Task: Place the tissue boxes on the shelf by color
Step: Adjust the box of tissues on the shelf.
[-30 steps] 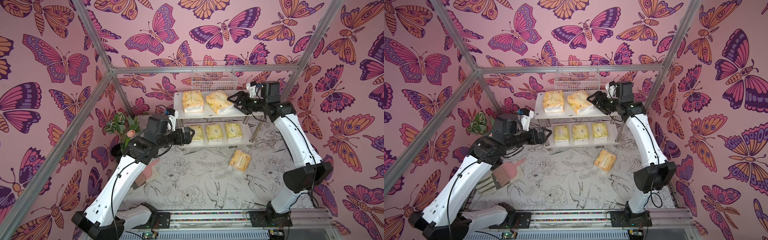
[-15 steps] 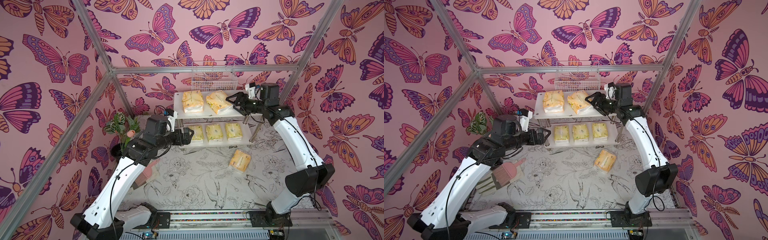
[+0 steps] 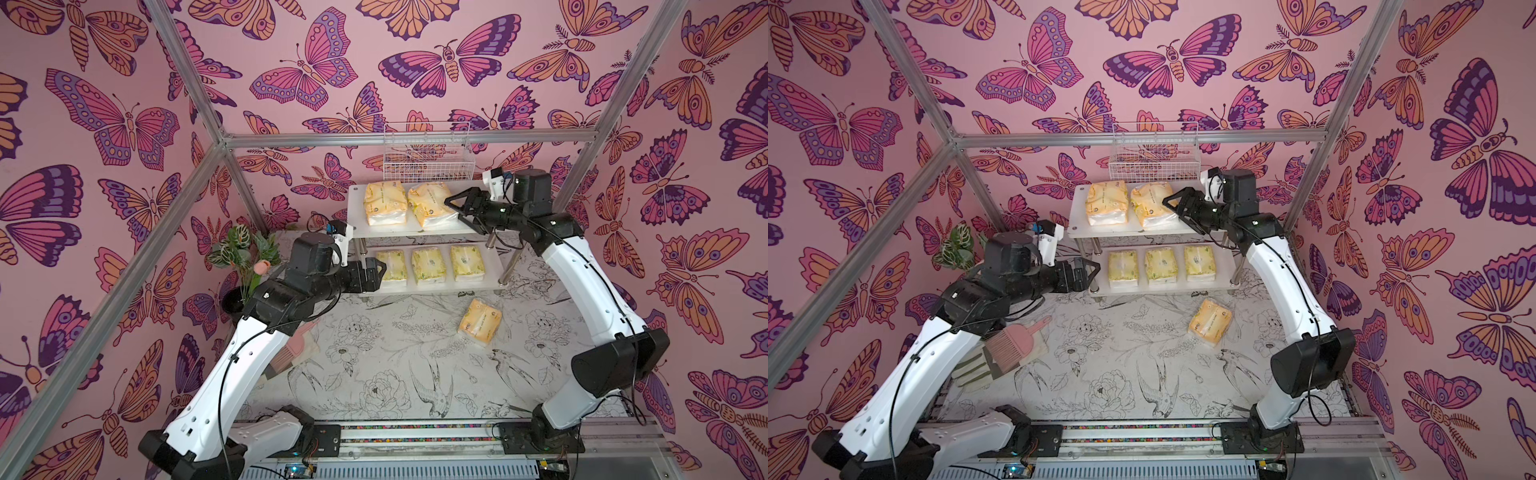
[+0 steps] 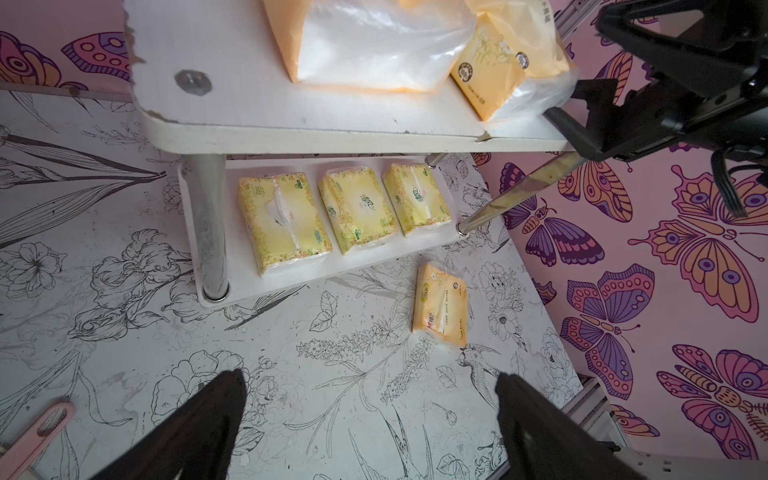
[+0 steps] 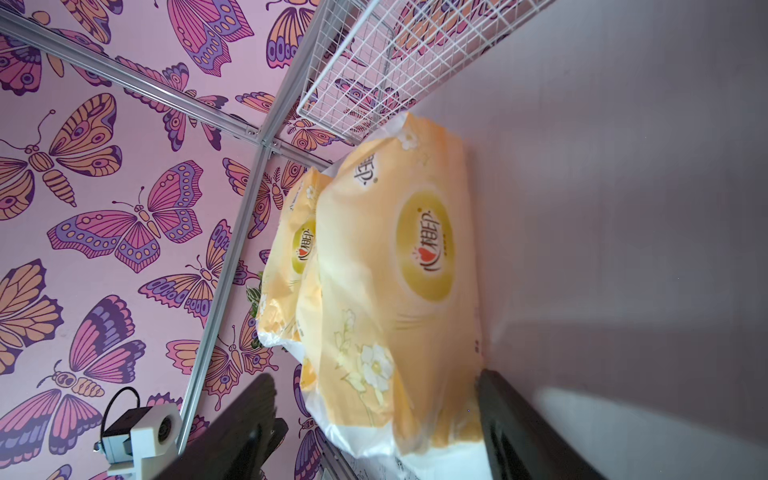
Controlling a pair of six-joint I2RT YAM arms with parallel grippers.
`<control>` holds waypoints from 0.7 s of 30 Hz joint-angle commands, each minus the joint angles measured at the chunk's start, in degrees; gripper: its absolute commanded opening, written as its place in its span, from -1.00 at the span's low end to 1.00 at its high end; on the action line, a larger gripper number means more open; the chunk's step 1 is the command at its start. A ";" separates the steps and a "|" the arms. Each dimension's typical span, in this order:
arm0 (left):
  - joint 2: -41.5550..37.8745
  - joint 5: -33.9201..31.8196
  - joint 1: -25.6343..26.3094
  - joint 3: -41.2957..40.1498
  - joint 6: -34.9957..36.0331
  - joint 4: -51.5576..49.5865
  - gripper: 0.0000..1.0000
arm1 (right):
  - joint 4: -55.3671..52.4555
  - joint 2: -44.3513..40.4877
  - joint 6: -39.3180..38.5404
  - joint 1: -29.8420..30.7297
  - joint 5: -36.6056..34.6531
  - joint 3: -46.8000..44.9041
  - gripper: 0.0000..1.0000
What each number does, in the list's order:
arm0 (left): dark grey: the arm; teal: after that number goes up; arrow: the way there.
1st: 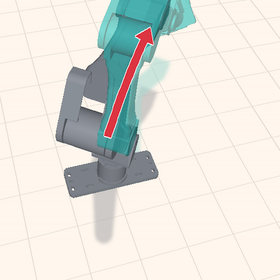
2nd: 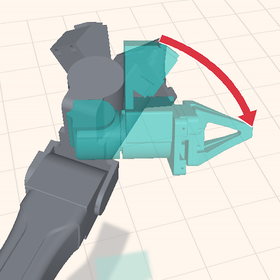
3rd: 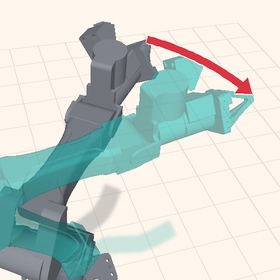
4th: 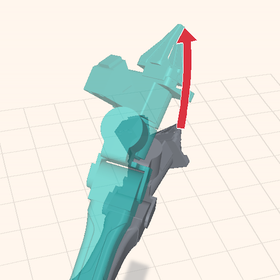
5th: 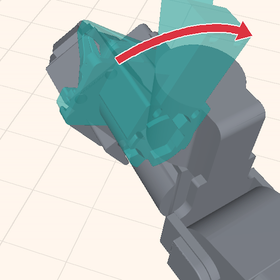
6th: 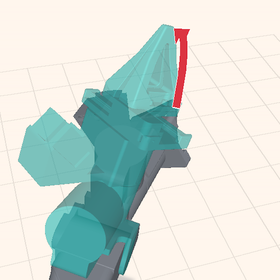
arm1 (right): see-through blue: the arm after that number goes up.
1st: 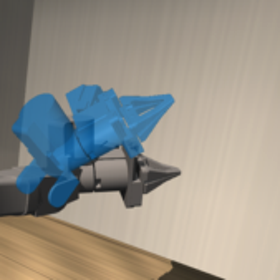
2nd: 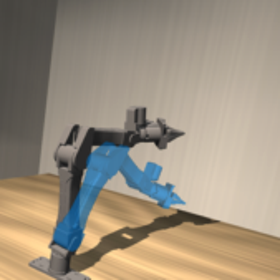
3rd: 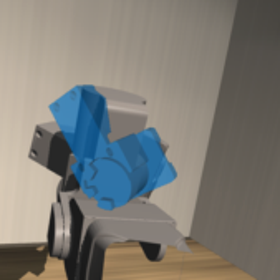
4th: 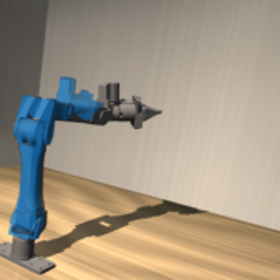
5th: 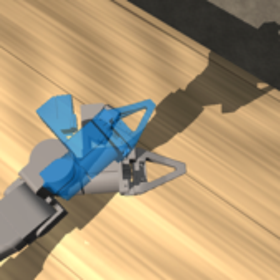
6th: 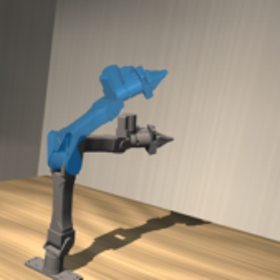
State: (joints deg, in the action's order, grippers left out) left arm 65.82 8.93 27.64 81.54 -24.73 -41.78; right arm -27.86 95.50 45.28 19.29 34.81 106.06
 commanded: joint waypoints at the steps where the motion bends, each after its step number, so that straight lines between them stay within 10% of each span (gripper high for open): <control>1: -1.13 -1.06 -0.48 -1.03 -0.32 0.84 0.99 | 0.32 -1.02 1.04 0.65 0.70 -1.03 0.61; 21: -1.84 -1.37 -0.48 -1.73 -0.32 0.88 0.99 | 1.34 -2.29 1.48 2.24 0.70 -3.01 0.60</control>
State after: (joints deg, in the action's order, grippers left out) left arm 64.97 8.47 27.64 80.73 -24.73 -41.78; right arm -26.09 94.41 46.52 20.84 35.20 103.90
